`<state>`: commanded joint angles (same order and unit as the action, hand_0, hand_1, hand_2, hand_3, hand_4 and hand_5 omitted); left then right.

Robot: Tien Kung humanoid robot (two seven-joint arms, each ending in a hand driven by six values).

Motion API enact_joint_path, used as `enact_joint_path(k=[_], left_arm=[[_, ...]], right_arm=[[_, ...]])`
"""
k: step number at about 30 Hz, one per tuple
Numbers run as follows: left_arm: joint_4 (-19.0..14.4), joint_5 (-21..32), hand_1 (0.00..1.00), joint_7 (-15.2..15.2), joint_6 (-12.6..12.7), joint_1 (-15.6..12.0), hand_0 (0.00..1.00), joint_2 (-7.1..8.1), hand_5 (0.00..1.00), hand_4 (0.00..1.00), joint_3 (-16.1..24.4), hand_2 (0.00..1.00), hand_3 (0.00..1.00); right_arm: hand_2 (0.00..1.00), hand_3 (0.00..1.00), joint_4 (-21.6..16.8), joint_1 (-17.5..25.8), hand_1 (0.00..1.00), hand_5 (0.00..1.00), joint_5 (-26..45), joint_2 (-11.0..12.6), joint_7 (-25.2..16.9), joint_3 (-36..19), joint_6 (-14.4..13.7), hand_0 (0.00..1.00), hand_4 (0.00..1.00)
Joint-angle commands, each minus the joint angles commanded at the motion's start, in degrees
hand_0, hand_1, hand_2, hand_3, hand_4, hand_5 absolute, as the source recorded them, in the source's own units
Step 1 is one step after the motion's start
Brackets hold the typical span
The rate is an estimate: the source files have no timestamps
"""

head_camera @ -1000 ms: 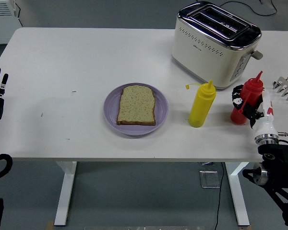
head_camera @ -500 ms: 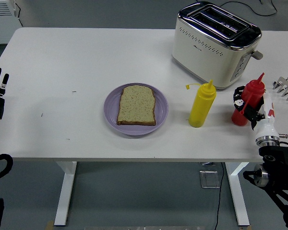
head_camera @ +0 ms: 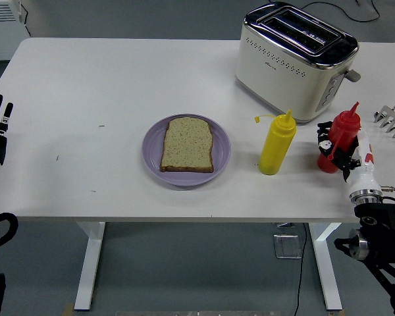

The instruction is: Pick up the cup,pour liquid into bread,place the cup on the desk

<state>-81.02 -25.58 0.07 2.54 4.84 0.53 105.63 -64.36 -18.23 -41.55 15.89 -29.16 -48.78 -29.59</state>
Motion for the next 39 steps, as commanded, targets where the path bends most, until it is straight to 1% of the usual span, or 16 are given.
enact_joint_path(k=[1, 2, 7, 8, 13, 14, 25, 26, 31, 32, 37, 39], left_arm=[[0.00, 0.00, 0.748, 0.00, 0.00, 0.01, 0.793, 0.00, 0.996, 0.514, 0.01, 0.746, 0.702], [0.00, 0.00, 0.748, 0.00, 0.00, 0.03, 0.793, 0.01, 0.995, 0.514, 0.05, 0.746, 0.702], [0.00, 0.01, 0.748, -0.01, 0.02, 0.14, 0.793, 0.00, 0.995, 0.514, 0.26, 0.746, 0.702], [0.00, 0.02, 0.748, -0.01, 0.02, 0.15, 0.792, 0.00, 0.995, 0.513, 0.26, 0.746, 0.702], [-0.01, 0.02, 0.748, -0.01, 0.03, 0.20, 0.792, -0.01, 0.995, 0.513, 0.33, 0.746, 0.702], [-0.02, 0.01, 0.748, -0.01, 0.02, 0.20, 0.792, -0.02, 0.994, 0.513, 0.33, 0.746, 0.701], [-0.05, 0.02, 0.748, 0.00, 0.02, 0.30, 0.792, 0.01, 0.995, 0.513, 0.40, 0.746, 0.702], [-0.05, 0.02, 0.746, -0.01, 0.01, 0.31, 0.791, 0.01, 0.994, 0.513, 0.41, 0.746, 0.703], [-0.05, 0.00, 0.746, -0.01, 0.03, 0.31, 0.791, 0.02, 0.994, 0.513, 0.48, 0.746, 0.703], [-0.05, 0.00, 0.744, -0.01, 0.02, 0.32, 0.789, 0.02, 0.995, 0.513, 0.49, 0.745, 0.701], [-0.04, 0.00, 0.744, -0.02, 0.02, 0.36, 0.789, 0.01, 0.995, 0.513, 0.51, 0.745, 0.701], [-0.04, 0.00, 0.744, -0.02, 0.02, 0.36, 0.788, 0.01, 0.996, 0.513, 0.51, 0.742, 0.702]], right_arm=[[0.625, 0.603, 0.00, 0.00, 0.637, 0.152, -0.03, 0.00, 0.02, -0.01, -0.01, 0.699, 0.603], [0.700, 0.716, 0.03, 0.00, 0.691, 0.154, -0.11, 0.02, 0.07, -0.05, -0.06, 0.759, 0.627], [0.700, 0.716, 0.13, 0.14, 0.691, 0.154, -0.14, 0.00, 0.06, -0.24, -0.27, 0.759, 0.627], [0.785, 0.808, 0.13, 0.17, 0.740, 0.171, -0.15, 0.00, 0.06, -0.24, -0.29, 0.818, 0.655], [0.785, 0.808, 0.03, 0.48, 0.740, 0.171, -0.08, 0.16, -0.16, -0.40, -0.66, 0.818, 0.655], [0.816, 0.832, 0.04, 0.53, 0.756, 0.170, -0.03, 0.19, -0.21, -0.45, -0.75, 0.839, 0.656], [0.821, 0.844, -0.44, 1.66, 0.759, 0.158, -0.38, 0.69, -0.04, -1.34, -1.38, 0.840, 0.666], [0.833, 0.858, -0.54, 1.78, 0.768, 0.158, -0.41, 0.73, -0.04, -1.42, -1.46, 0.847, 0.668], [0.833, 0.858, -1.01, 2.21, 0.768, 0.158, -0.58, 0.94, -0.06, -1.71, -1.56, 0.847, 0.668], [0.858, 0.879, -1.14, 2.34, 0.776, 0.153, -0.70, 0.98, 0.02, -1.80, -1.51, 0.854, 0.673], [0.858, 0.879, -1.76, 2.86, 0.776, 0.153, -1.44, 1.20, 0.22, -1.95, -1.44, 0.854, 0.673], [0.870, 0.897, -1.85, 2.94, 0.785, 0.147, -1.54, 1.23, 0.23, -1.97, -1.43, 0.861, 0.677]])
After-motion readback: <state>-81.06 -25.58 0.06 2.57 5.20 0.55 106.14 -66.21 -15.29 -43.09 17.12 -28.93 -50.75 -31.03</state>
